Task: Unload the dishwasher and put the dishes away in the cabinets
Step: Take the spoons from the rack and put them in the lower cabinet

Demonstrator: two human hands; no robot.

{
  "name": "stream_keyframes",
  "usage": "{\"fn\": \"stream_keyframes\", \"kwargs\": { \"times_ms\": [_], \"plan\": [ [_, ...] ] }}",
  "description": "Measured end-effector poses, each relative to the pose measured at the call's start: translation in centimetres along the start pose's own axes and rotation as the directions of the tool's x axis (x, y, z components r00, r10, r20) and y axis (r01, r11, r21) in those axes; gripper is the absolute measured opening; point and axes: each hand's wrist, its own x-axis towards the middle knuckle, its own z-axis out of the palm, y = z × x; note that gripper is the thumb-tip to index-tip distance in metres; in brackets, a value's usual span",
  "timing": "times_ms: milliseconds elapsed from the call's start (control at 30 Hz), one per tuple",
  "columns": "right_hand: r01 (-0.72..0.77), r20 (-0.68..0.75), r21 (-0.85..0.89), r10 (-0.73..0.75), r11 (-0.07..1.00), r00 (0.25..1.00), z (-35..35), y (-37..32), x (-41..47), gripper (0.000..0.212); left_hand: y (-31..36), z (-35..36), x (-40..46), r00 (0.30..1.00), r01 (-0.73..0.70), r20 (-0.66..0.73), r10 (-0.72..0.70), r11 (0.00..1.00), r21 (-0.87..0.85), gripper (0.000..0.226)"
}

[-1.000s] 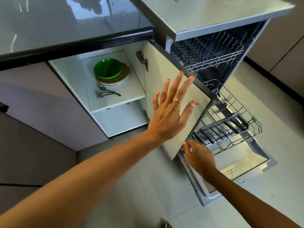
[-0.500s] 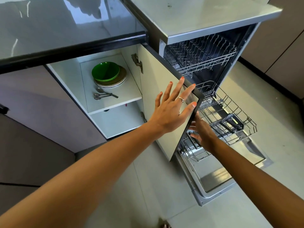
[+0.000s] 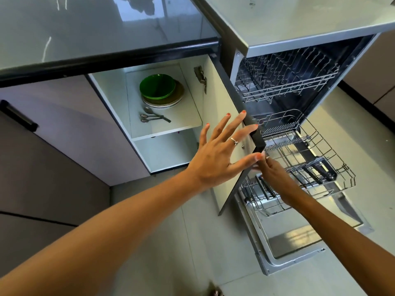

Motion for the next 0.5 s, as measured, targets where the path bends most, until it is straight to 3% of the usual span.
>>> {"fn": "stream_keyframes", "kwargs": {
  "times_ms": [133, 300, 433, 500],
  "plan": [
    [0.113, 0.076, -0.169, -0.102, 0.979, 0.992, 3.0, -0.3, 0.9, 0.055, -2.4, -2.2, -2.6, 0.992, -0.027, -0.124, 0.024, 1.0, -0.017, 0.06],
    [0.257, 0.189, -0.222, -0.217, 0.94, 0.958, 8.6, -3.2, 2.3, 0.087, -7.3, -4.7, -5.4, 0.97, 0.023, -0.242, -0.009, 0.998, 0.058, 0.042],
    [0.357, 0.197, -0.267, -0.312, 0.895, 0.929, 14.1, -6.3, 3.9, 0.041, -11.3, -8.3, -6.6, 0.959, 0.032, -0.282, 0.012, 0.988, 0.149, 0.031],
    [0.415, 0.199, -0.31, -0.368, 0.855, 0.908, 16.7, -8.0, 5.0, 0.039, -13.5, -10.3, -7.1, 0.96, 0.047, -0.278, 0.026, 0.967, 0.252, 0.03]
  ]
}}
